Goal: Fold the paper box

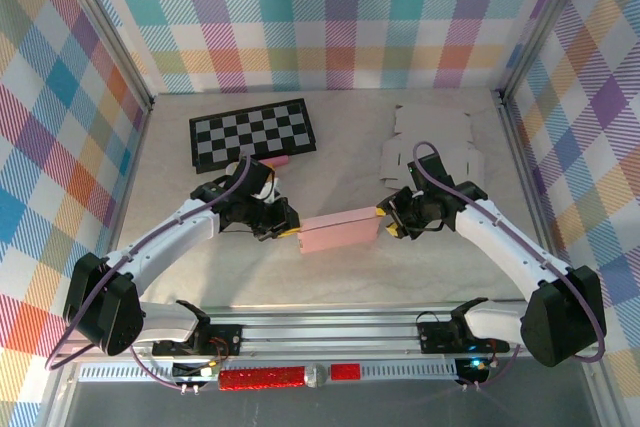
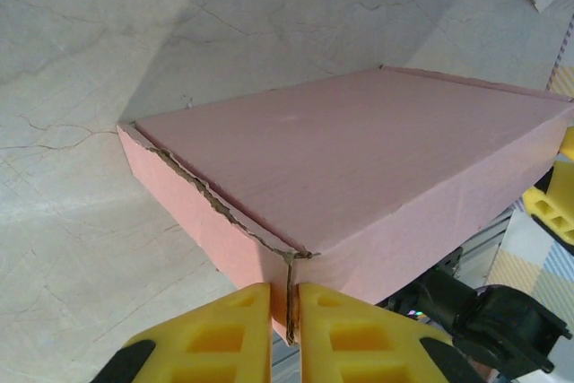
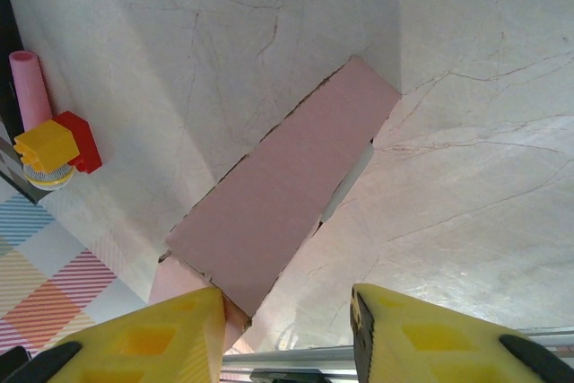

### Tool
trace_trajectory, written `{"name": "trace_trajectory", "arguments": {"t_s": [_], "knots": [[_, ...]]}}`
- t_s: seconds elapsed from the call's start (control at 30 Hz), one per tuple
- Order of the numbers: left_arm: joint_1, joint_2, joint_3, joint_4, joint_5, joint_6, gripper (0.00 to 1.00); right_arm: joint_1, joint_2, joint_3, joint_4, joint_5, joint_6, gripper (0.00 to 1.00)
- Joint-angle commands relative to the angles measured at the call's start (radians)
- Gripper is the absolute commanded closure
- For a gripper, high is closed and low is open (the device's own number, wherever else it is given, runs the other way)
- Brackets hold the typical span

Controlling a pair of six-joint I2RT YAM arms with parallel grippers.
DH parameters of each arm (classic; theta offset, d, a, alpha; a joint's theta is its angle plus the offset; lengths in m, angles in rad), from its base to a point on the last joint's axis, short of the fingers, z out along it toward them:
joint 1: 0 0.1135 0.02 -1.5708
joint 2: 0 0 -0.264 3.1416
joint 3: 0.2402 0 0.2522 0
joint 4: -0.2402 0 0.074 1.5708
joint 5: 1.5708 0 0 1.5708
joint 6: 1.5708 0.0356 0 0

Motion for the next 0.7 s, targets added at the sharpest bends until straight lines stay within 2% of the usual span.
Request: {"name": "trace_trajectory", "arguments": {"t_s": [0.0,0.1,0.23,0.33,0.47,0.67], "knots": [[-0.024,0.058,-0.059,-0.110,-0.112,0.034,0.89,0.000,0.052,-0.066,-0.191,0.086,-0.018,0.63],[-0.031,0.041,-0.041,-0.113,-0.131,0.042,0.89,0.000,0.013,-0.045,-0.149,0.052,-0.041,0.61],[-0.050,0.026,-0.012,-0.113,-0.146,0.060,0.89,0.000,-0.095,-0.002,-0.126,0.044,-0.032,0.49],[-0.069,0.014,-0.006,-0.117,-0.153,0.065,0.89,0.000,-0.169,-0.041,-0.023,-0.008,0.073,0.35],[-0.088,-0.013,-0.016,-0.115,-0.168,0.064,0.90,0.027,-0.201,-0.114,0.105,-0.046,0.263,0.26],[-0.105,-0.036,-0.037,-0.097,-0.175,0.061,0.90,0.052,-0.161,-0.178,0.213,-0.058,0.369,0.20]]}}
